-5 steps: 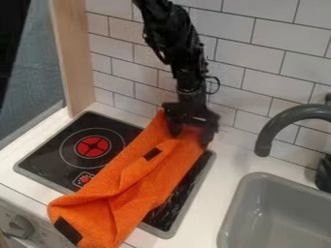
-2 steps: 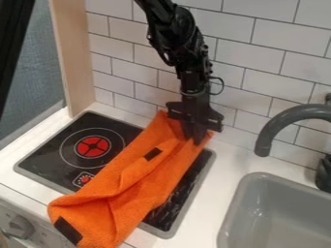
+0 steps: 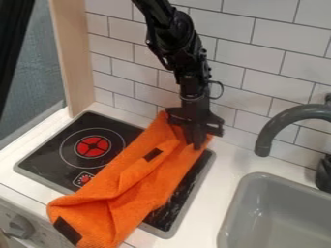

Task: Fold the fabric from top to bottom

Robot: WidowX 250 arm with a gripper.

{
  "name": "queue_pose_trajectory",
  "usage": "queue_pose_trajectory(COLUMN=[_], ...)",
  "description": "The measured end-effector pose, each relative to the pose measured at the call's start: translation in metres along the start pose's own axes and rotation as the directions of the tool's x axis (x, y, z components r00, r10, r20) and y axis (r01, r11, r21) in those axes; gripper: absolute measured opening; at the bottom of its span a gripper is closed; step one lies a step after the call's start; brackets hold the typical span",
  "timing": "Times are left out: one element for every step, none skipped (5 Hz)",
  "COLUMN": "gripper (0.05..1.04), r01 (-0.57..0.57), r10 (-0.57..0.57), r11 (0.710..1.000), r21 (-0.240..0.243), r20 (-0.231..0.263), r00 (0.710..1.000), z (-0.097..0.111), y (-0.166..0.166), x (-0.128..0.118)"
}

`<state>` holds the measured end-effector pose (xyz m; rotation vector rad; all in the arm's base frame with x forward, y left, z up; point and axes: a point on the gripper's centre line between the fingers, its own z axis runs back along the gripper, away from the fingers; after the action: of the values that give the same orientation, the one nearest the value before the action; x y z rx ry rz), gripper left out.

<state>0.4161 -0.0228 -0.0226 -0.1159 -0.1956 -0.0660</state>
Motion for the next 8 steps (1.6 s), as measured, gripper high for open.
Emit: queue_pose_trajectory(gripper=[0.049, 0.049, 0.049, 0.049, 0.049, 0.049, 0.049, 0.049], r01=[-0.027, -0.048, -0.081, -0.136, -0.162, -0.232, -0.265, -0.347], r10=[0.028, 0.051, 0.086, 0.141, 0.166, 0.234, 0.263, 0.332], r11=[0.999, 0.998, 0.996, 0.990, 0.986, 0.972, 0.964, 0.936], r21=[-0.018, -0.037, -0.044, -0.042, -0.034, -0.035, -0.017, 0.050], r20=[0.035, 0.062, 0.124, 0.165, 0.191, 0.202, 0.198, 0.200], r00=[0.999, 0.997, 0.989, 0.976, 0.967, 0.951, 0.944, 0.922], z=[0.020, 0.037, 0.062, 0.083, 0.098, 0.106, 0.106, 0.105], y=[-0.002, -0.001, 0.007, 0.020, 0.024, 0.040, 0.046, 0.060], x=[0.002, -0.002, -0.008, -0.027, -0.050, -0.081, -0.108, -0.129])
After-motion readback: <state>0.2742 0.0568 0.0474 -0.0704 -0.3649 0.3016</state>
